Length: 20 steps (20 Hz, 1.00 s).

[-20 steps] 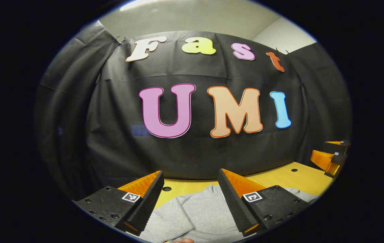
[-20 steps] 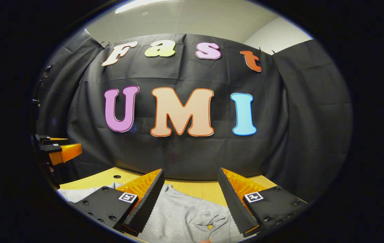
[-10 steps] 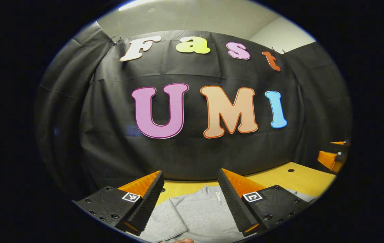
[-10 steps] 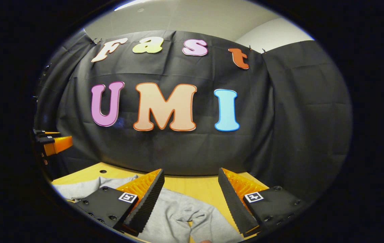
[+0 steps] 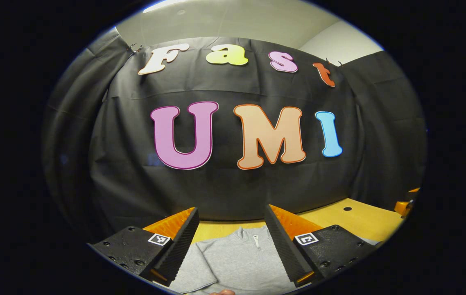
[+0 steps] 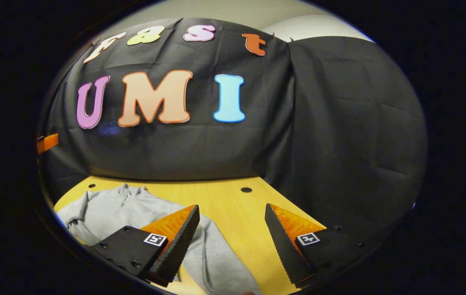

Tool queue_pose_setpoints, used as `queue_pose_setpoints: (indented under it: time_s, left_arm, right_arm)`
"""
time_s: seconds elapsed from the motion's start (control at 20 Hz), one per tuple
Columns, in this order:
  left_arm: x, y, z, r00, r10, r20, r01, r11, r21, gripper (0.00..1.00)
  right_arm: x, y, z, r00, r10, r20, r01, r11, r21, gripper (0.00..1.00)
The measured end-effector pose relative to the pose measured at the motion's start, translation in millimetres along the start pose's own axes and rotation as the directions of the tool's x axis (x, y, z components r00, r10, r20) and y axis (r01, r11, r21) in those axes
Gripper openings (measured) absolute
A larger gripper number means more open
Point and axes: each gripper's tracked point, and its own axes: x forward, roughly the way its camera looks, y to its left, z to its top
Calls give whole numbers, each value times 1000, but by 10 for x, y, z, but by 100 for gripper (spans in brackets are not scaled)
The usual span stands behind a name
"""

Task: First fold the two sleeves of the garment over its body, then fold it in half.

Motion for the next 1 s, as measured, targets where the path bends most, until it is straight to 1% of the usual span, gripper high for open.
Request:
queue_pose_setpoints:
  time_s: [0.2, 0.3, 0.45, 0.6, 0.75, 0.85, 1.0]
  left_arm:
    - [-5, -28, -35, 1000, 1, -11, -1, 1000, 9, 94]
    - [-9, -42, -56, 1000, 2, -16, -2, 1000, 15, 94]
    - [-7, -98, -82, 1000, 1, -24, 0, 1000, 21, 94]
    - [-13, -161, -96, 999, -1, -35, 2, 999, 38, 94]
    - [-17, -245, -85, 1000, -2, -31, 3, 999, 46, 94]
    - [-23, -302, -86, 999, -2, -34, 4, 998, 55, 94]
    - [-29, -391, -86, 999, 5, -38, -3, 998, 60, 94]
  right_arm:
    - [-135, -316, -473, 994, -18, -105, 14, 999, -39, 100]
    - [-219, -389, -696, 987, -12, -159, 3, 998, -56, 99]
    - [-349, -438, -1049, 972, 6, -237, -23, 997, -71, 100]
    - [-478, -430, -1386, 949, 35, -315, -54, 997, -52, 100]
    - [-574, -359, -1739, 913, 81, -399, -107, 993, -45, 100]
    - [-617, -322, -1897, 893, 110, -436, -139, 990, -35, 100]
    - [-634, -293, -2027, 869, 146, -473, -172, 985, -12, 99]
